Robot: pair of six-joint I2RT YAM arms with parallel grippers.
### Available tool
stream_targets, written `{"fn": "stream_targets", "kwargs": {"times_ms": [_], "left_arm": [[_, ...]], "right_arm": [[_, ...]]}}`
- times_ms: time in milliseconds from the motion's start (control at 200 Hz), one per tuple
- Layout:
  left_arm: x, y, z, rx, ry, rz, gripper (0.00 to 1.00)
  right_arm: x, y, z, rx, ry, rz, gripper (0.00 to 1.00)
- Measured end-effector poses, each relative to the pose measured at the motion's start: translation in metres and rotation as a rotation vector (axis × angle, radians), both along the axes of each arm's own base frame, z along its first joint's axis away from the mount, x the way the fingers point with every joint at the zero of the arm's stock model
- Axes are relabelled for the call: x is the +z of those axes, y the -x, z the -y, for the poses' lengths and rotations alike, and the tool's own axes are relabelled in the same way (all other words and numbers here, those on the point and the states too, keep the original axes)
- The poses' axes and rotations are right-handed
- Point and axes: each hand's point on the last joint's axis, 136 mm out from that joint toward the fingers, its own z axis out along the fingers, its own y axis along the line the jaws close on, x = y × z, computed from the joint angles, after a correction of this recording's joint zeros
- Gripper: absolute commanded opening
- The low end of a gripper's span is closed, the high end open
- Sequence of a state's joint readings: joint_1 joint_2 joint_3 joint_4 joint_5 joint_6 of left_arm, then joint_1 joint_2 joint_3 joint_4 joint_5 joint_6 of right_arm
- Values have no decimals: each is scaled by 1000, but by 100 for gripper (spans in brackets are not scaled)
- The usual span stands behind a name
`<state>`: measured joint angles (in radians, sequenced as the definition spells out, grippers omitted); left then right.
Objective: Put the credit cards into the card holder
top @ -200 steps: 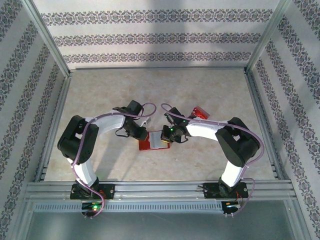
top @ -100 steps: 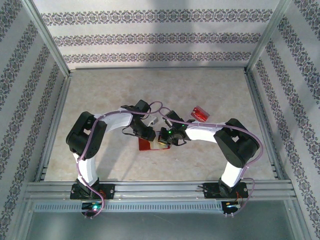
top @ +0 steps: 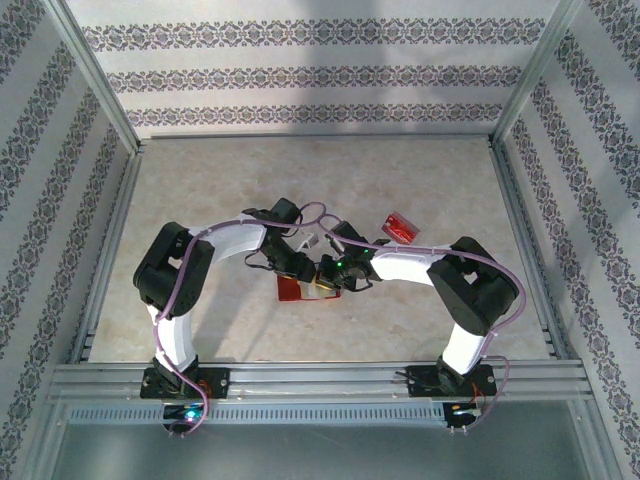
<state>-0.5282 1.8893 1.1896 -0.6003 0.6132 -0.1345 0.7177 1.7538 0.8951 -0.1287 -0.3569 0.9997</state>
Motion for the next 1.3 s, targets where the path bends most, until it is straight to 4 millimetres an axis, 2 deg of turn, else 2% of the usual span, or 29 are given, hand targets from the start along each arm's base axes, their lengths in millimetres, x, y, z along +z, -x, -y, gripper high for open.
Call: {"fn": "stream_targets", "kwargs": {"times_ms": [210, 340, 470, 610, 760, 920, 1299], "left_arm": [[1, 1, 1, 2, 10, -8, 40], [-9, 2, -1, 2, -14, -24, 34], [-12, 1, -3, 6, -19, -33, 27], [-13, 0, -5, 6, -29, -29, 25], [-14, 0, -5, 6, -30, -29, 25], [-14, 0, -5, 6, -31, -30, 25], [-14, -1, -6, 10, -27, -32, 24]], "right_arm": [[0, 1, 1, 0, 1, -1, 0], [2, 3, 3, -1, 0, 3, 0], [9, 4, 5, -2, -2, 11, 0], [20, 3, 6, -5, -17, 32, 0], [33, -1, 12, -24, -37, 56, 14], [27, -1, 24, -43, -18, 42, 22], [4, 5, 28, -41, 13, -5, 23]]}}
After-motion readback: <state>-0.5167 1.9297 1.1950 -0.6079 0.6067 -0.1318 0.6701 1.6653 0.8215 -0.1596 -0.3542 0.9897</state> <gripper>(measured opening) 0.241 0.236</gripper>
